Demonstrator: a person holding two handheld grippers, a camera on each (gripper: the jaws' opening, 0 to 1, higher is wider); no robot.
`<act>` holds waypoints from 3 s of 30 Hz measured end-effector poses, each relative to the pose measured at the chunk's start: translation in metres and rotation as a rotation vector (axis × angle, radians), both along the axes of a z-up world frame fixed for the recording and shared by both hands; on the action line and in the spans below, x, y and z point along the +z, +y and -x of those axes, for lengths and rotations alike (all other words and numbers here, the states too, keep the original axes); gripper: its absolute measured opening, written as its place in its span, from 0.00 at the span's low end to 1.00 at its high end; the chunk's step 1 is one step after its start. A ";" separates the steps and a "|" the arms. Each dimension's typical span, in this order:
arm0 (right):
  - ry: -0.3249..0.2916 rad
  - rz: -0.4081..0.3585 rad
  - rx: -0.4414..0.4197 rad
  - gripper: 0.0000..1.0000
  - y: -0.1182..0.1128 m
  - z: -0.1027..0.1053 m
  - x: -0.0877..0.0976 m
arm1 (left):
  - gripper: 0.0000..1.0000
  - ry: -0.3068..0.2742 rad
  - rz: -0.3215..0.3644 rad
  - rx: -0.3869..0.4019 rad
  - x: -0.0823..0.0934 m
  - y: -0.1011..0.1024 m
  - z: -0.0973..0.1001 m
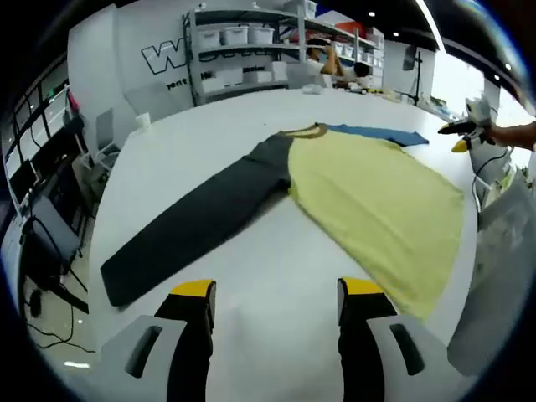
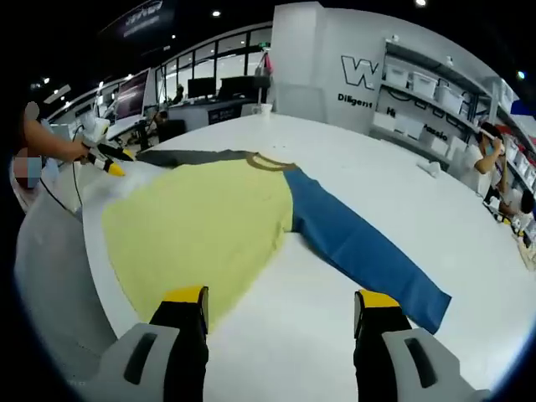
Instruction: Fold the garment on the visible template until the final outline fits inside the template.
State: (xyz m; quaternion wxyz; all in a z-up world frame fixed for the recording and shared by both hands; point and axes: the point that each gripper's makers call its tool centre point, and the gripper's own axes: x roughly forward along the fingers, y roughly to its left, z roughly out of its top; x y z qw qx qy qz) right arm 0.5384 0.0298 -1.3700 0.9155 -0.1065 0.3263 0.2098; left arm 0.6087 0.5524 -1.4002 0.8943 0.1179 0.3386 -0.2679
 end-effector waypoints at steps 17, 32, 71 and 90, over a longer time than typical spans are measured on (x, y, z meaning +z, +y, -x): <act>0.007 -0.024 -0.083 0.75 -0.021 -0.003 -0.004 | 0.63 0.003 0.056 0.390 -0.004 0.104 -0.052; -0.018 -0.053 -0.022 0.75 0.000 0.004 -0.001 | 0.50 0.053 0.059 0.550 -0.017 0.131 -0.054; 0.018 -0.032 0.018 0.75 0.004 0.020 -0.009 | 0.08 0.026 0.090 0.564 0.007 0.136 -0.077; 0.002 -0.053 0.021 0.77 0.006 0.022 -0.008 | 0.08 -0.135 0.296 0.346 0.094 0.052 -0.115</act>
